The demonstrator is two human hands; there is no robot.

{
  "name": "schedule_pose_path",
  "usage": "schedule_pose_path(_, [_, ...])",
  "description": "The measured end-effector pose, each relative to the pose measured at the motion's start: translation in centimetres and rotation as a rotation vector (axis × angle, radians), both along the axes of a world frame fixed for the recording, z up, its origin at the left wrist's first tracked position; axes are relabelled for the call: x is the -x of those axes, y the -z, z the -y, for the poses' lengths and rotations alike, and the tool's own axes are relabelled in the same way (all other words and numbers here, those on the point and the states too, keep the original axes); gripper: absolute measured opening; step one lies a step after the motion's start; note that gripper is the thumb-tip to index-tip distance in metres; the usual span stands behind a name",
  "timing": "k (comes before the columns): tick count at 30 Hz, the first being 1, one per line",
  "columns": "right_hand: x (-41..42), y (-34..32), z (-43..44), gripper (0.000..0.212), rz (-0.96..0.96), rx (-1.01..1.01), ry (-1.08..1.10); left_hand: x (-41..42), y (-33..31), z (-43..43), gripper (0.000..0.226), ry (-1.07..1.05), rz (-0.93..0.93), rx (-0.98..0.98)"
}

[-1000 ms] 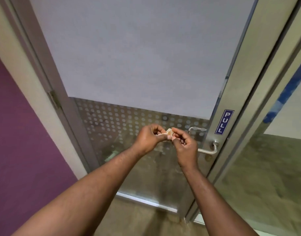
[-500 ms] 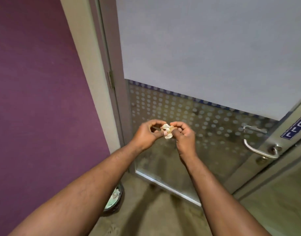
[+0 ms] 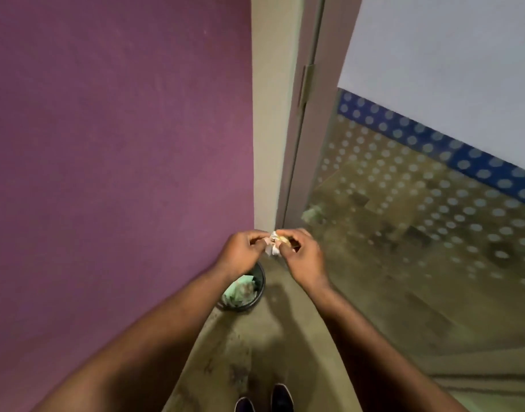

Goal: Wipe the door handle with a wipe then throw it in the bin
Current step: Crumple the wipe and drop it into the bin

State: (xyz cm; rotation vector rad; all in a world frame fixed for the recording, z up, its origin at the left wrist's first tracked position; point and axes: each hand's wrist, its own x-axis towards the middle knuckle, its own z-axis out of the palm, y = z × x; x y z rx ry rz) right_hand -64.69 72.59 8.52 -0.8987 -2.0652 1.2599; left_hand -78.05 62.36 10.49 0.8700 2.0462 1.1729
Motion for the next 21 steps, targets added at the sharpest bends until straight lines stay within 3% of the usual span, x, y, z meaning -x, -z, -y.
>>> schedule_pose_path(5, [4.0, 7.0, 0.4, 0.016, 0.147, -0.095, -0.058, 4.6, 5.7, 5.5, 0.042, -0.139, -0.236, 0.212])
schedule_pose_path(7, [5.7, 9.4, 0.3, 0.024, 0.161, -0.178, -0.13, 6.0, 7.8, 7.0, 0.048, -0.147, -0.4, 0.22])
schedule_pose_path(12, [10.7, 16.7, -0.6, 0.029, 0.311, -0.117, -0.139, 8.6, 13.9, 7.8, 0.049, -0.173, -0.543, 0.326])
schedule_pose_path(14, [12.2, 19.4, -0.9, 0.019, 0.386, -0.066, -0.142, 9.3, 16.5, 8.0, 0.051, -0.133, -0.641, 0.347])
schedule_pose_path(21, [15.6, 28.4, -0.3, 0.036, 0.498, 0.024, -0.215, 11.4, 25.6, 8.0, 0.06, -0.084, -0.49, 0.383])
